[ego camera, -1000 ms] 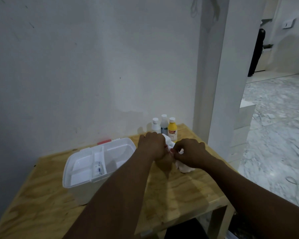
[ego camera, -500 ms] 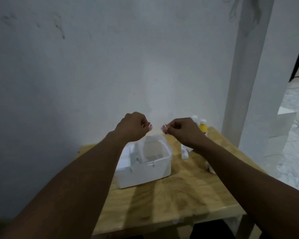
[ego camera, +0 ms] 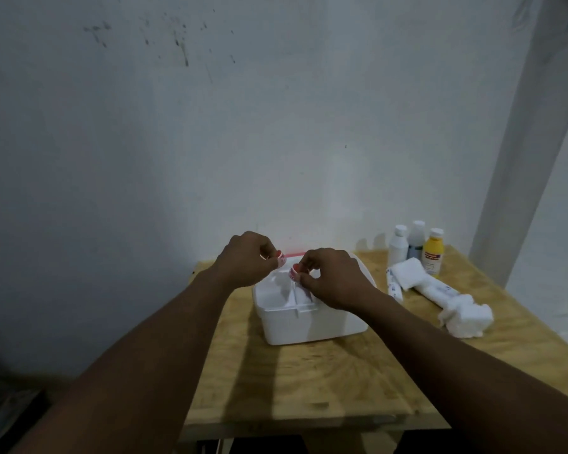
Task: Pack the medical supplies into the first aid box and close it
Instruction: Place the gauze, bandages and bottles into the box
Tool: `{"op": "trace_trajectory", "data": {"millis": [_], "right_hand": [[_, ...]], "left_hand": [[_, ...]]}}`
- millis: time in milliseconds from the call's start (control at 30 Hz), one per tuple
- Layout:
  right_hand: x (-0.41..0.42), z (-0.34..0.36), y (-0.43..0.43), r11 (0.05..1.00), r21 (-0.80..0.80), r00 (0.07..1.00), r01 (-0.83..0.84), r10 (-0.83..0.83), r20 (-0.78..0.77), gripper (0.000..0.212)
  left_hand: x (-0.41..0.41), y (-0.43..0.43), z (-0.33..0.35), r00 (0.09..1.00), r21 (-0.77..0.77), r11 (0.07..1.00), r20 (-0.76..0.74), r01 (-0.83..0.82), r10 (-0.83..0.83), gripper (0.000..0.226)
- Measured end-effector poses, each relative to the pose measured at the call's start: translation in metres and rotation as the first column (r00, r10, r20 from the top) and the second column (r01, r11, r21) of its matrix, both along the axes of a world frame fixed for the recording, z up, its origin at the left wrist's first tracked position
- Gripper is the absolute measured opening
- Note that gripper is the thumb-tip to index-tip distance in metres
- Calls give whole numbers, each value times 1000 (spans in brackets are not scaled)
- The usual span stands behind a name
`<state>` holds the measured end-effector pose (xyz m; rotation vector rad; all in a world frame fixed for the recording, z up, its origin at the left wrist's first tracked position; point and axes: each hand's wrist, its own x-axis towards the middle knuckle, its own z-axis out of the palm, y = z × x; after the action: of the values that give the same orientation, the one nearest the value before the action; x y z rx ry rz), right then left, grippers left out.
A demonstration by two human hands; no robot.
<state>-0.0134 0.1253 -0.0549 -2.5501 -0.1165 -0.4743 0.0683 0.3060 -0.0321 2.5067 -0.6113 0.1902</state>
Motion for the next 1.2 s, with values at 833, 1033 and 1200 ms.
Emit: {"op": "trace_trajectory", "data": {"millis": [833,1033,1200], "right_hand": [[10,12,0,890,-450,997,-74,51,-63,23],[8,10,1,894,-434,993,-113,87,-80,23],[0,-1,-11,926,-351,990,-140,122,-71,31]], "left_hand": [[18,-34,-12,997,66,996,30,66,-68,18],[13,-37,-10,996,92,992,4,91,-91,18],[10,-38,-12,994,145,984,9,104,-107,18]]}}
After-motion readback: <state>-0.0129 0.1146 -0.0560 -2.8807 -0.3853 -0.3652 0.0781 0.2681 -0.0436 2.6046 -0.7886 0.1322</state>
